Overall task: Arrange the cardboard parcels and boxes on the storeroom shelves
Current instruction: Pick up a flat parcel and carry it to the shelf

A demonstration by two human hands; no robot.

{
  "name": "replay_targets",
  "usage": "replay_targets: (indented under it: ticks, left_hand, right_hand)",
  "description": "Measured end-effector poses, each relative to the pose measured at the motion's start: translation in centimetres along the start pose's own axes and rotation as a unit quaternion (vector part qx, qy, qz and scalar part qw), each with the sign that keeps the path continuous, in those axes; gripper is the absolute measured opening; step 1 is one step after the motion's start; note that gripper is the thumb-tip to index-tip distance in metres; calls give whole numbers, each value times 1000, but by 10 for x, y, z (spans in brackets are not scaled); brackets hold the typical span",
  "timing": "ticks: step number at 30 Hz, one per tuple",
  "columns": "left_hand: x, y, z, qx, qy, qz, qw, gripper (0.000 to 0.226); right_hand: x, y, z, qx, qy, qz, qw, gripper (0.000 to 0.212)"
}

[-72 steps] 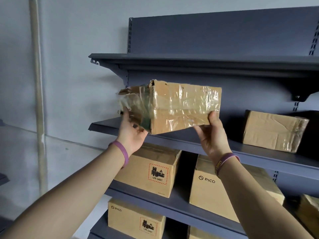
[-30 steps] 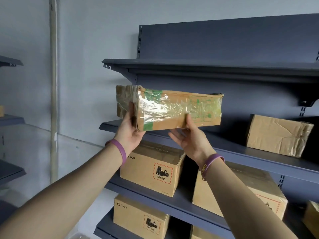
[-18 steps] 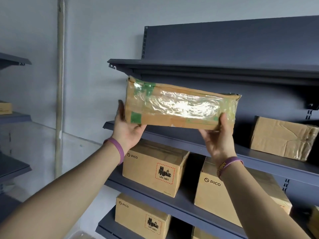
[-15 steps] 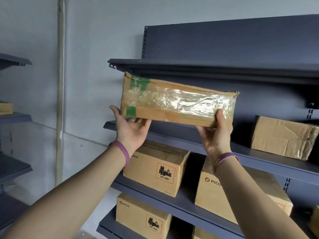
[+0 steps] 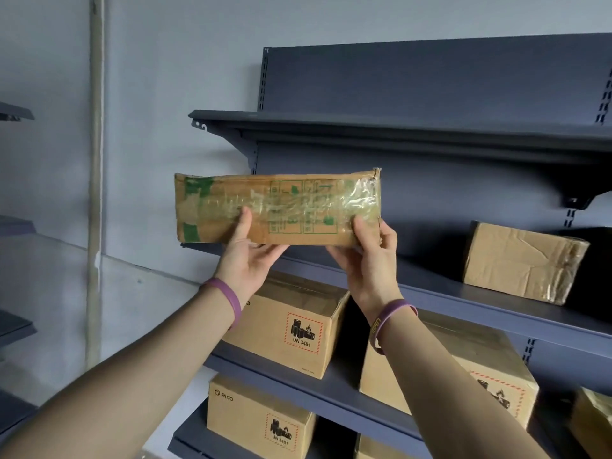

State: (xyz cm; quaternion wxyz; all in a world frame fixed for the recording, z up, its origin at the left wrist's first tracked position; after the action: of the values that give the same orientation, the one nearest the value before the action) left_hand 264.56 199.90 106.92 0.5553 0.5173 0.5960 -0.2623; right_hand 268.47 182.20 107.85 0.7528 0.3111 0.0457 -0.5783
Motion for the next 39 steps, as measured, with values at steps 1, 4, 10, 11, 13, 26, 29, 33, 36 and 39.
replay_targets:
  ticks: [1,4,10,11,13,26,29,33,36,39]
  left_hand:
    - [2,1,-3,-8,-8,-3,1000,38]
    - [6,5,-10,-24,-5,-16,1000,40]
    - [10,11,-27,-59,44,-41,996,59]
    - [10,14,-29,-62,57,-41,996,59]
    - [10,17,-33,-54,68,-39,995,60]
    - [4,4,-29,29,86,44,995,65]
    - [-8,-9,-24,47,145,85,985,61]
    - [-8,-13,-22,83,189,83,975,84]
    - [-10,-17,-30,86,181,46,979,52]
    - [-6,-11,-36,81,196,-18,977,65]
  right_hand:
    - [1,0,0,-9,4,17,1000,59]
    - [11,7,0,-41,25,28,998,64]
    - [30,16,-1,-114,41,-20,992,70]
    - [32,16,0,-109,53,-26,992,78]
    - [36,18,1,-93,67,-23,993,91]
    - [37,12,0,-25,10,-89,996,41]
    - [30,12,-2,-16,10,-127,992,40]
    - [27,8,-5,-12,21,-138,990,35]
    - [31,5,-6,-14,12,-127,992,30]
    - [33,2,-7,-15,2,-116,993,32]
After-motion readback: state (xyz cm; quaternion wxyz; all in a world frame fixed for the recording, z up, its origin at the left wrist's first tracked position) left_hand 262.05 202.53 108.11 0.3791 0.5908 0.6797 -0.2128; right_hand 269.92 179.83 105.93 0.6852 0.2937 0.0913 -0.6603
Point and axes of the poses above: each hand's wrist, its own y-axis towards the middle knuckle, its own x-axis out of the back of the hand, z = x × y, the point moved 1 cm from there along y, towards the middle knuckle, and after that the axes turned 13 degrees about -y, right-handed, at the moved point
